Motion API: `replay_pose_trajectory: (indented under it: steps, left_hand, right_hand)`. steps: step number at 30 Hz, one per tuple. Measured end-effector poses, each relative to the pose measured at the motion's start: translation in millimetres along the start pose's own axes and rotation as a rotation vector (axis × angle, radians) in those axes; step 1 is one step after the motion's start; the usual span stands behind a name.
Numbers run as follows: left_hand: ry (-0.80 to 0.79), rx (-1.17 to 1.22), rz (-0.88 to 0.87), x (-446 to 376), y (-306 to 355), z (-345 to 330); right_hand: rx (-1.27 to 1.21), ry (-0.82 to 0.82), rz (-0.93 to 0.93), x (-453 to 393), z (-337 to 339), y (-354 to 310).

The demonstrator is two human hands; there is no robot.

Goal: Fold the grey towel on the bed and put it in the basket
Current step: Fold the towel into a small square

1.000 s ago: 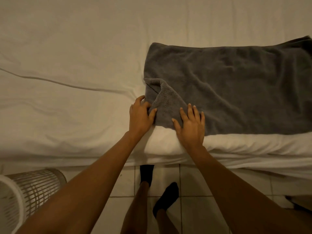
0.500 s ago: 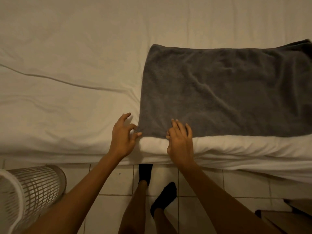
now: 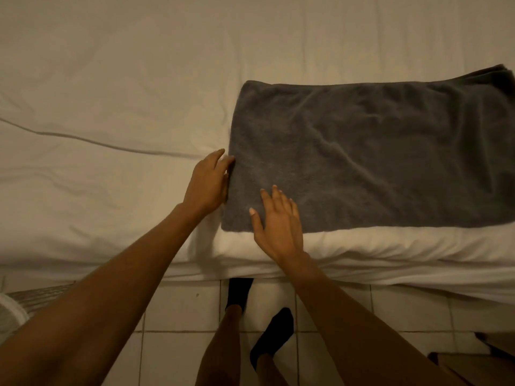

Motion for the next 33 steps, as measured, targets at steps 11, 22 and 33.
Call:
replay_pose_trajectory:
  steps: [11, 22, 33]
  left_hand:
    - [-0.296, -0.453, -0.229, -99, -56, -2]
    - [-0.321, -0.636, -0.458, -155, -65, -15]
    - [-0.277, -0.641, -0.521, -183, -46, 9]
  right_hand:
    - [0.077, -0.107, -0.289, -45, -25, -68]
    - [0.079, 0.024, -0.421, -43, -51, -69]
    - [0.130, 0.200, -0.548, -33, -12, -60]
Point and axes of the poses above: each hand's wrist, its own x-axis away from the middle knuckle, its own z-axis out of the back of the hand, y = z × x, the point moved 1 cm from there along -x, towards the middle knuckle, and after that the axes turned 7 degrees about -y, right-handed, at the moved point
